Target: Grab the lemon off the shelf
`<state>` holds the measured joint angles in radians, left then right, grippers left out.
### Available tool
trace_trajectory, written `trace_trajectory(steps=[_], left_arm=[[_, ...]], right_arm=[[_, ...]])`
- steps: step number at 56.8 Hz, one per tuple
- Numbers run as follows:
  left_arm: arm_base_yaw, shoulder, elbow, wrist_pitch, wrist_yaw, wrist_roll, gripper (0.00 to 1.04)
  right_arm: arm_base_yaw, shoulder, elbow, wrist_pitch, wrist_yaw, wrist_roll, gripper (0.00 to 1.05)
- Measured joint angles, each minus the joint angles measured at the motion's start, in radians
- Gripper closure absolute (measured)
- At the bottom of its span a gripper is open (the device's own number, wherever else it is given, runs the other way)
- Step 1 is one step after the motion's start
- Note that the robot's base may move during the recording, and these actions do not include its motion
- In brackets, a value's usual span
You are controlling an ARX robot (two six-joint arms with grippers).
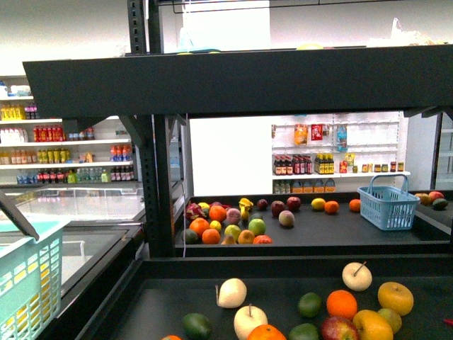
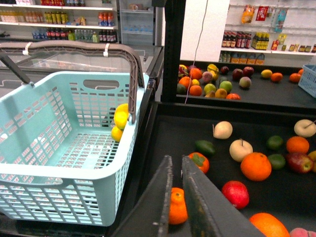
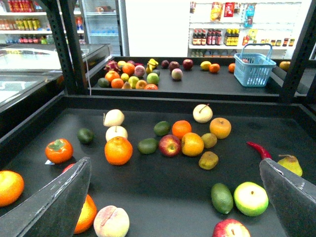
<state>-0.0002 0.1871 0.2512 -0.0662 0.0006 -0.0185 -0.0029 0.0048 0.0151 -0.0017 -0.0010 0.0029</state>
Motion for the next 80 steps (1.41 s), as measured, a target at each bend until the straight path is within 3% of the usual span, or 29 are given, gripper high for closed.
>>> trace_trajectory(steps=[3, 59, 80], left_arm=[[0.000, -0.015, -0.028, 0.009, 0.000, -0.001, 1.02], [0.000, -0.182, -0.238, 0.061, 0.000, 0.008, 1.02], [0.000, -0.182, -0.238, 0.061, 0.000, 0.008, 0.34]], right_arm=[[0.000, 0.000, 0.000, 0.000, 0.000, 0.000, 0.02], [0.000, 0.000, 0.000, 0.000, -0.001, 0.000, 0.02], [0.000, 0.000, 0.000, 0.000, 0.000, 0.000, 0.02]])
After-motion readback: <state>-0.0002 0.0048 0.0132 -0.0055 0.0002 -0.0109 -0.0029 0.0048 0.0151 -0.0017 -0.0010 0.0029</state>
